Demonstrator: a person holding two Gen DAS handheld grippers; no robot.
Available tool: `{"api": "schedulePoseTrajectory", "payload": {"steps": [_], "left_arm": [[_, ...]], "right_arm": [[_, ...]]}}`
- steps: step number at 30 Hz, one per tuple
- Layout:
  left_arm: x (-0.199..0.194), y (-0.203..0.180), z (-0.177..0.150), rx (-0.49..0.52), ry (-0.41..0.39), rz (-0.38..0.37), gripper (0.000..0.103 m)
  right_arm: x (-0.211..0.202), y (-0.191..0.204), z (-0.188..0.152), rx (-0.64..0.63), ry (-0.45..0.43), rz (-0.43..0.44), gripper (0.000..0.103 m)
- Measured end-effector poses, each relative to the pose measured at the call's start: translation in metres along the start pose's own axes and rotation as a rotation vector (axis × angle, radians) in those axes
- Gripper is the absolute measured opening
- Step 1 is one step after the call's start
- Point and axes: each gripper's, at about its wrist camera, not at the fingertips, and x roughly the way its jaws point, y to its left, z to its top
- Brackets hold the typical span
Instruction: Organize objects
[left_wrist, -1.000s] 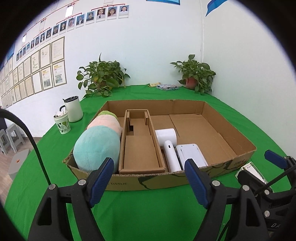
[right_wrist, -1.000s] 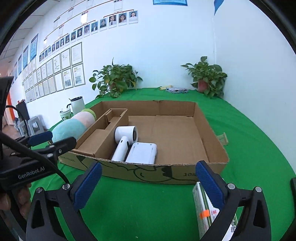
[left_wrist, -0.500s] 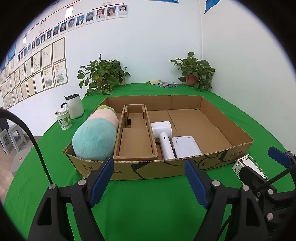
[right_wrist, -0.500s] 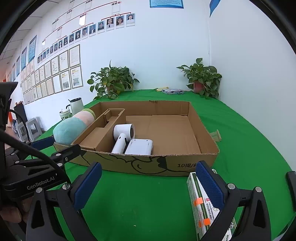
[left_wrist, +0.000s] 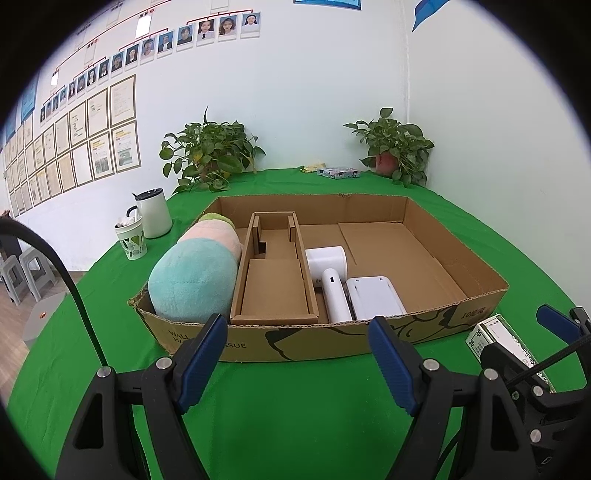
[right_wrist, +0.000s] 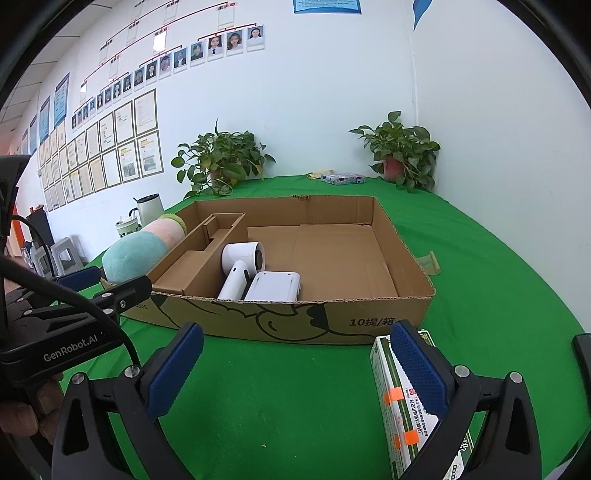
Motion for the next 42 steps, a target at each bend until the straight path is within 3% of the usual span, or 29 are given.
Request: {"api": "schedulePoseTrajectory", "payload": {"steps": [10,13,21,23,26,29,33,35,38,42], "left_arm": [[0.003,0.005,-0.003,-0.007,0.018,0.004,0.078],[0.005,0.009,-0.006,-0.020,0.041,-0.020,0.078],[0.021,0.006,-0.019,-0.043,0.118,-0.088,0.078],[0.022,0.003,-0.022,-0.042,0.126,-0.102,0.078],[0.024,0.000,-0.024,-0.036,0.139,-0.128,0.079],[0.024,0.003,-0.023,-0.042,0.139,-0.148,0.078],[0.029,0.016,-0.018,-0.081,0.171,-0.205,0.078],[0.032,0.018,-0.015,-0.069,0.198,-0.245,0.078],[0.040,0.015,-0.014,-0.070,0.236,-0.334,0.078],[0.061,0.000,-0.014,-0.119,0.331,-0.507,0.078]], "right_arm": [[-0.004,-0.013,-0.001,0.036,0.015,0.014,0.102],[-0.006,-0.037,-0.005,0.071,0.055,-0.044,0.102],[0.014,-0.097,-0.052,0.074,0.313,-0.141,0.102],[0.019,-0.105,-0.063,0.093,0.357,-0.135,0.097],[0.027,-0.106,-0.072,0.098,0.396,-0.122,0.067],[0.032,-0.091,-0.076,0.077,0.409,-0.088,0.061],[0.025,-0.048,-0.068,0.050,0.394,0.038,0.068],[0.018,-0.027,-0.062,0.022,0.354,0.093,0.103],[0.004,-0.007,-0.052,-0.044,0.279,0.146,0.102],[0.008,-0.007,-0.055,-0.062,0.316,0.152,0.102]]}}
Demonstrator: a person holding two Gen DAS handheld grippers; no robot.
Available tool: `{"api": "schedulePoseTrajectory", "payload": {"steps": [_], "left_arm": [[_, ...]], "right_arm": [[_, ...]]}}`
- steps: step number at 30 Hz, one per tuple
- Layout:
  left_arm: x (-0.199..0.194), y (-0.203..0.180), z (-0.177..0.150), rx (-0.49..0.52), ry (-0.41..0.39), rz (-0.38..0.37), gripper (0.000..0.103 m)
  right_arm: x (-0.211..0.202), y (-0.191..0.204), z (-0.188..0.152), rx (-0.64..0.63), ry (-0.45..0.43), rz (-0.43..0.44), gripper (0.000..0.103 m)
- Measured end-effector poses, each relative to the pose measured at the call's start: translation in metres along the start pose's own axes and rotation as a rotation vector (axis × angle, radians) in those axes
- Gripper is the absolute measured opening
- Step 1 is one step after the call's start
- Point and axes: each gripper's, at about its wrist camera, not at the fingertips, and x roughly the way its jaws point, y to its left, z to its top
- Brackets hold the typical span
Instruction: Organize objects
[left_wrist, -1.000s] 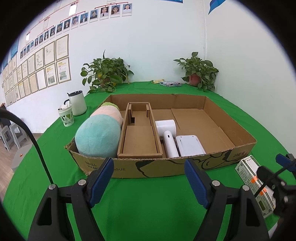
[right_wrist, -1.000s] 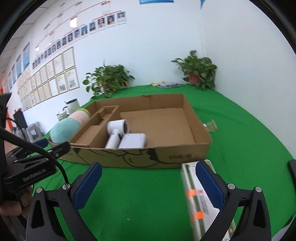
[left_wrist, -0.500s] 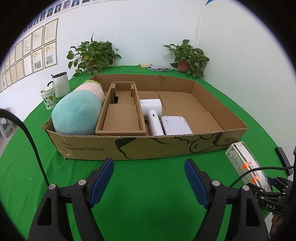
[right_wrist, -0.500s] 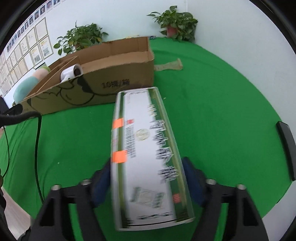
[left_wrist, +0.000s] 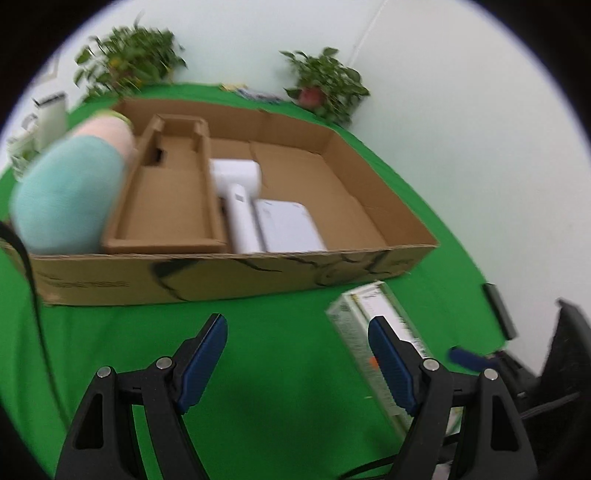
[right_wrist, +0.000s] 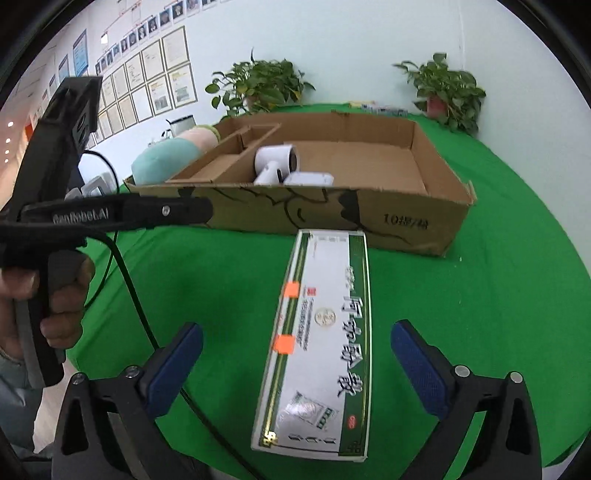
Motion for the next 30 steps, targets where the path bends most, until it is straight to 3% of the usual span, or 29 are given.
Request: {"api": "schedulePoseTrajectory", "payload": {"steps": [5,12,15,18,25,30], "left_arm": [[0.045,-0.020,0.004,-0.020,0.153,-0.188,0.078],[0.084,-0.033,-0.008,-0.091,0.286,-0.286,0.077],[0.087,-0.033,-0.014,-0.110,0.291,-0.309,0.076],[0.087,-0.034,-0.019,-0.123,0.297,-0.331,0.076],[0.085,-0.035,-0.029,-0.156,0.301,-0.345,0.076],[0.086,-0.040,-0.038,-0.184,0.331,-0.369,0.071]], "right_arm": [[0.012,-0.011,-0.015,0.043,0.076,0.020,0.102],[0.022,-0.017,-0.033,0.089,0.118,0.032,0.092],[0.026,-0.015,-0.036,0.069,0.120,-0.002,0.082],[0.031,-0.012,-0.036,0.037,0.120,-0.054,0.066],[0.036,-0.016,-0.038,0.086,0.118,-0.040,0.063],[0.036,-0.033,-0.034,0.190,0.112,0.080,0.062]]}}
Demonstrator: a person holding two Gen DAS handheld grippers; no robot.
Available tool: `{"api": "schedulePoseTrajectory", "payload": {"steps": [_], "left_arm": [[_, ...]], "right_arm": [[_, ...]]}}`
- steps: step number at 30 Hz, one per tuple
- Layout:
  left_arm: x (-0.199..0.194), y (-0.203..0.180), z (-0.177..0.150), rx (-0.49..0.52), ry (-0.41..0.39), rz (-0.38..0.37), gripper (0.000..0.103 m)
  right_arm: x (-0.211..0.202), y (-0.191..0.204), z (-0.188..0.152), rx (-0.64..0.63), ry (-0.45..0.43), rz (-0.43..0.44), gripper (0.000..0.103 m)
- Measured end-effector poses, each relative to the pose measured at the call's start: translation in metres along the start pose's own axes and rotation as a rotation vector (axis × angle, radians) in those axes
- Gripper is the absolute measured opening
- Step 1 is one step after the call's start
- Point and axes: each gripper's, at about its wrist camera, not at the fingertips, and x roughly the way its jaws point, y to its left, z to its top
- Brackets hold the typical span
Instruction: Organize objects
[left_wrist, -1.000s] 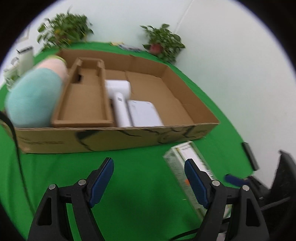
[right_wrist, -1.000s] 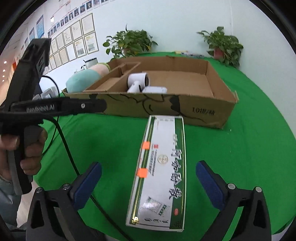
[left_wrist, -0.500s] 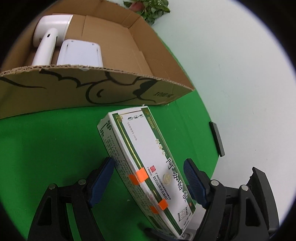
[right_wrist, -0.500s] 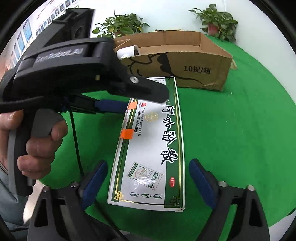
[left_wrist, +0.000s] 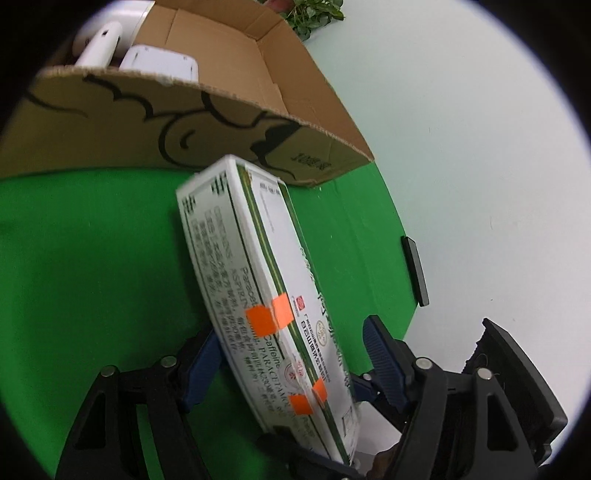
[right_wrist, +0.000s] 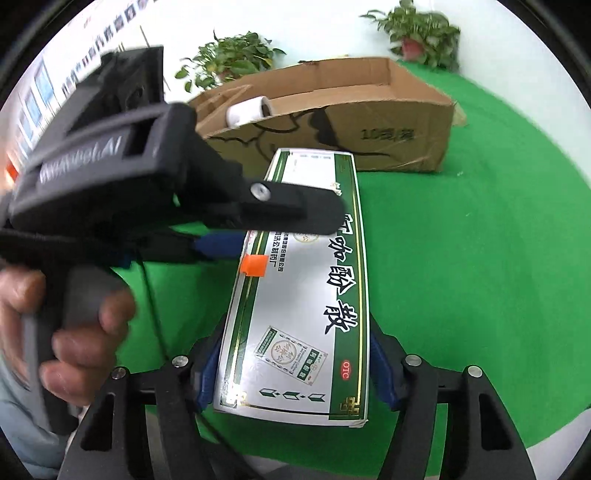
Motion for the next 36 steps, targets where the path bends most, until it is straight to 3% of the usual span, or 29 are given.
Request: {"api": "schedulePoseTrajectory", "payload": {"steps": [4,10,15,25,36], "left_arm": [[0.001,0.002,-0.006,-0.008,0.011,0.020,0.052],[-0.012,-0.008,-0.014,0.010,-0.047,-0.008,0.047],[-0.036,-0.033,-0.014,0.085,-0.112,0.003,0.046],[-0.069,-0.055,0.007,0.140,-0.191,0.011,0.045],[-0.082,-0.086,0.065,0.214,-0.245,0.033,0.045]], "right_arm": [[0.002,0.003,0.000,-0.016,-0.005,0.022,0.061],[-0.001,0.004,0.002,-0.050,-0.041,-0.001,0.060],[-0.015,0.014,0.009,-0.102,-0.115,-0.036,0.060],[-0.033,0.042,0.050,-0.203,-0.202,-0.039,0.060],[-0.053,0.049,0.122,-0.222,-0.262,-0.037,0.060]]}}
